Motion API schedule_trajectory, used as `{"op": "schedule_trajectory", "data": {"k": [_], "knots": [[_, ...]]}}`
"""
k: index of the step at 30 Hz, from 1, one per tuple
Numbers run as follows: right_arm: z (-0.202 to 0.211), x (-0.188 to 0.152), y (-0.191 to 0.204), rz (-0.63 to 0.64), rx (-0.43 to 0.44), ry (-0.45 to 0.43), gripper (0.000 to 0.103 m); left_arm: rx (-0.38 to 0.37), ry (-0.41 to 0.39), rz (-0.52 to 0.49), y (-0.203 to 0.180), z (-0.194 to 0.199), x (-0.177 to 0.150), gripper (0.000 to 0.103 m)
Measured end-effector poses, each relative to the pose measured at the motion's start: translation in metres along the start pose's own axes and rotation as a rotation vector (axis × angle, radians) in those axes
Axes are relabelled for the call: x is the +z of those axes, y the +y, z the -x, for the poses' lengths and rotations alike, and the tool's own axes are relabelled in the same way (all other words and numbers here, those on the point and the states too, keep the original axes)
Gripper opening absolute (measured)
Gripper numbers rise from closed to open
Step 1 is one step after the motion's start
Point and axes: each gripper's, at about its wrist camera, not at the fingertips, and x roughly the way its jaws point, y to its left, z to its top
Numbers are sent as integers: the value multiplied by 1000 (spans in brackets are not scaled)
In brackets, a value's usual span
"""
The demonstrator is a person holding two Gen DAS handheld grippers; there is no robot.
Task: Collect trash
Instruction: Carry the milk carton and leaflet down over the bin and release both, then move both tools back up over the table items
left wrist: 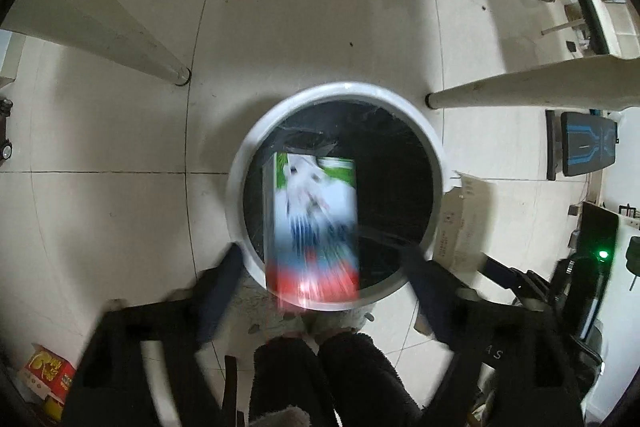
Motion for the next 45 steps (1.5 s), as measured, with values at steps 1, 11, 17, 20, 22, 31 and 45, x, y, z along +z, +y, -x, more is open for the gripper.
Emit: {"op": "schedule_trajectory", "data": {"k": [1, 11, 17, 20, 22, 31, 45], "knots": [[4, -1, 2, 4, -3, -7, 99, 2, -2, -3, 2, 4, -1, 90], [61, -20, 12, 21, -64, -40, 99, 184, -70, -31, 11, 68, -34, 91], [117, -35, 22, 29, -126, -62, 99, 232, -72, -42, 11, 113, -49, 91], [156, -48, 31, 34, -134, -78, 99, 228, -77, -46, 10, 144, -60, 91], [182, -55, 38, 33, -132, -85, 99, 224, -81, -52, 1, 164, -66, 91], [319, -91, 70, 14, -91, -144, 99, 204, -135, -78, -7, 248, -86, 91], [516, -23, 46, -123, 62, -354, 99, 249, -359, 6, -50, 378, -16, 91]]}}
